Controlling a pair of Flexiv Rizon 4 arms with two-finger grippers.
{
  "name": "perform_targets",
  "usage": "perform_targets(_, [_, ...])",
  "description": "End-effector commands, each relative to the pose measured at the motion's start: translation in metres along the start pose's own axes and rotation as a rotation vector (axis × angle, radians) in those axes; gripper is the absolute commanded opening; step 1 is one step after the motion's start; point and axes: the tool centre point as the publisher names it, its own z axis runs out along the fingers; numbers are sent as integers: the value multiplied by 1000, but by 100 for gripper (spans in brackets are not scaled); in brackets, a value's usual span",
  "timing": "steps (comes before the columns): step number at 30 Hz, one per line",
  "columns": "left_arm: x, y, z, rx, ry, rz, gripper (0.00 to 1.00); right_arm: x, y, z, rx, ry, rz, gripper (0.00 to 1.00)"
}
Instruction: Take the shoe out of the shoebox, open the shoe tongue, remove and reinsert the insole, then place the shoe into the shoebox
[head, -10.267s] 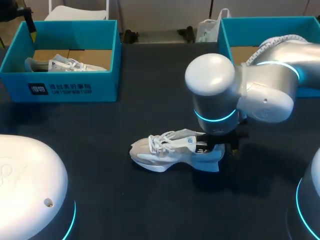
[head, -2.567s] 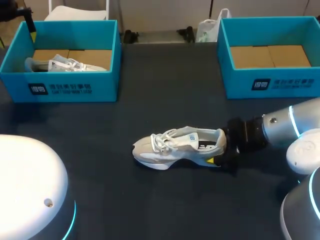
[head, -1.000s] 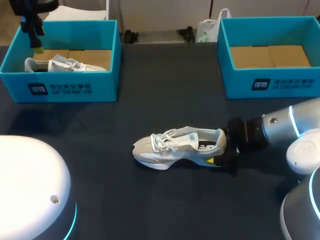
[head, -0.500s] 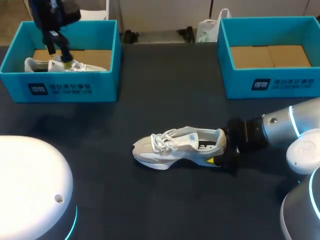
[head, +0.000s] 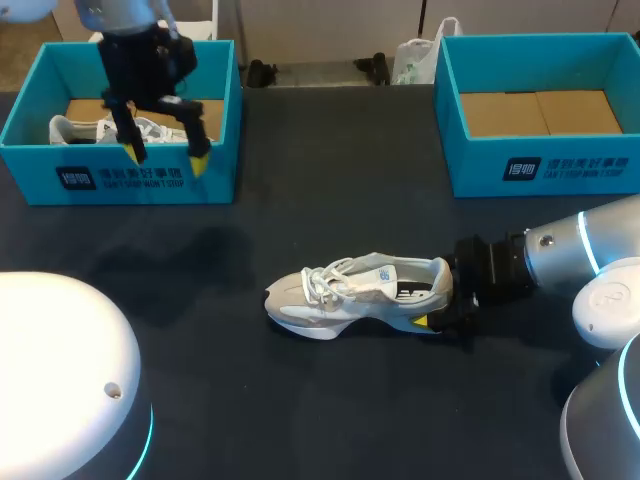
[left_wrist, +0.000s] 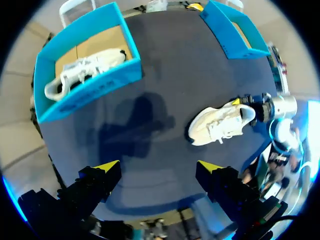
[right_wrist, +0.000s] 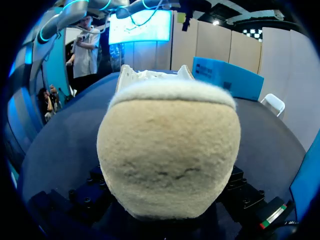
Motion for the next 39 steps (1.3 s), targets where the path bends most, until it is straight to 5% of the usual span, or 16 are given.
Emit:
perform_targets(1, [27,25,17,68,140,-476,100,2,0,7,7,-2,0,0])
perform_targets(14, [110,52,69,232,69,-493,100,2,0,7,7,-2,0,0])
perform_targets(29, [151,52,111,238,-27,-386,100,2,0,7,7,-2,0,0])
perform_targets(39, [153,50,113,212,-48,-356,100,2,0,7,7,-2,0,0])
